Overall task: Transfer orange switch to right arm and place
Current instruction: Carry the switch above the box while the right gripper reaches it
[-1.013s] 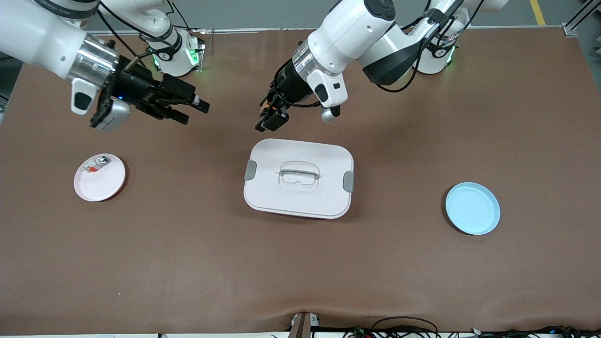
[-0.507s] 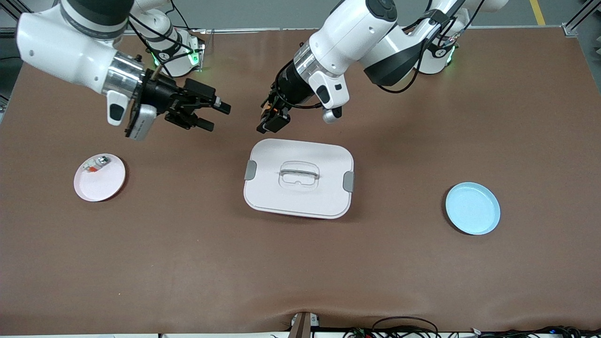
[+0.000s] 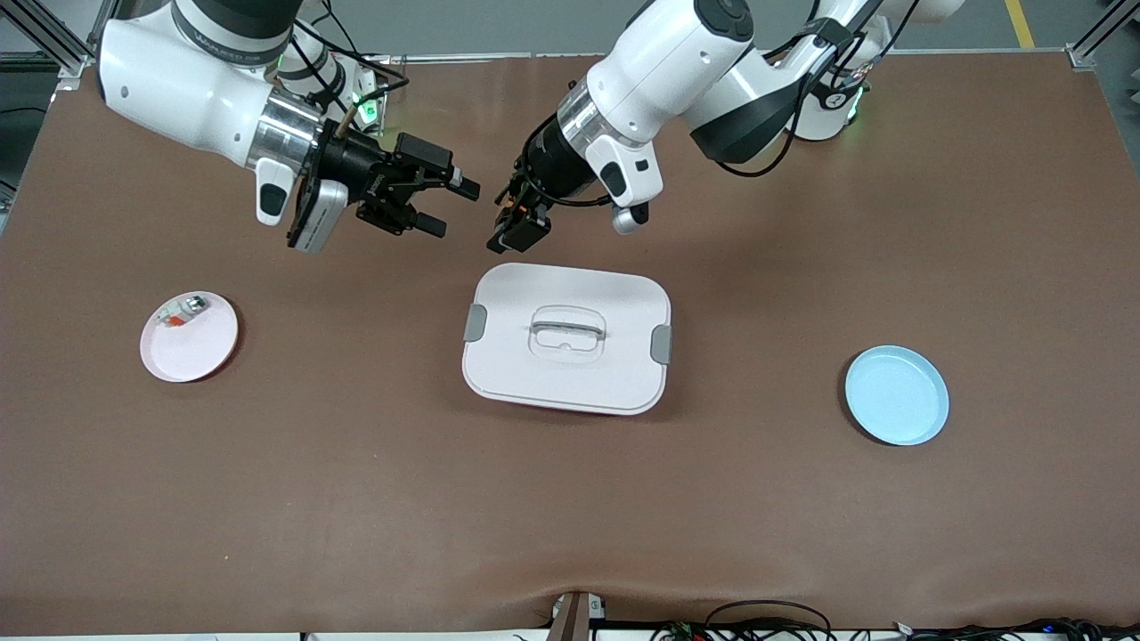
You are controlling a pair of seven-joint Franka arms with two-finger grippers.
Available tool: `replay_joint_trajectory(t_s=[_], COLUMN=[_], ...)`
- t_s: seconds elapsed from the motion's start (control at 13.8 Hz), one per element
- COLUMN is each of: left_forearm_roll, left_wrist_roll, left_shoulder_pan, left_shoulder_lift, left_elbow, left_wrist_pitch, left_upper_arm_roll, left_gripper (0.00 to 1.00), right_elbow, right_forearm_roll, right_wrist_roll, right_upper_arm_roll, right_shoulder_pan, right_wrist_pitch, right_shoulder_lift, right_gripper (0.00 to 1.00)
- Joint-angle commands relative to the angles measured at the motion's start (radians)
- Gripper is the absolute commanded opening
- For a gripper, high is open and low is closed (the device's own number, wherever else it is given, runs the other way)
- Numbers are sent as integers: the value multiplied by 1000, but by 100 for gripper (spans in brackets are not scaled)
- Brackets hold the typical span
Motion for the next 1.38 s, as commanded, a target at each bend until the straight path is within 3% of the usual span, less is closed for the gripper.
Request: replay_joint_trajectory(t_s=[0.0,1.3], left_forearm_roll=[21,21], left_wrist_roll=[-27,-27], left_shoulder_pan=[1,5], left_shoulder_lift=[3,3], left_elbow=[4,-1], left_wrist_pitch=[10,1], left_upper_arm_roll=[-1,-1], left_gripper=[40,40], right_elbow=[-27,-11], right_forearm_roll=[71,73], right_wrist_roll=[-34,-68], right_upper_arm_roll=[-11,-11], right_shoulder_pan=[47,103], right_wrist_pitch=[60,114], right_shoulder_lift=[2,56], right_gripper=[100,100])
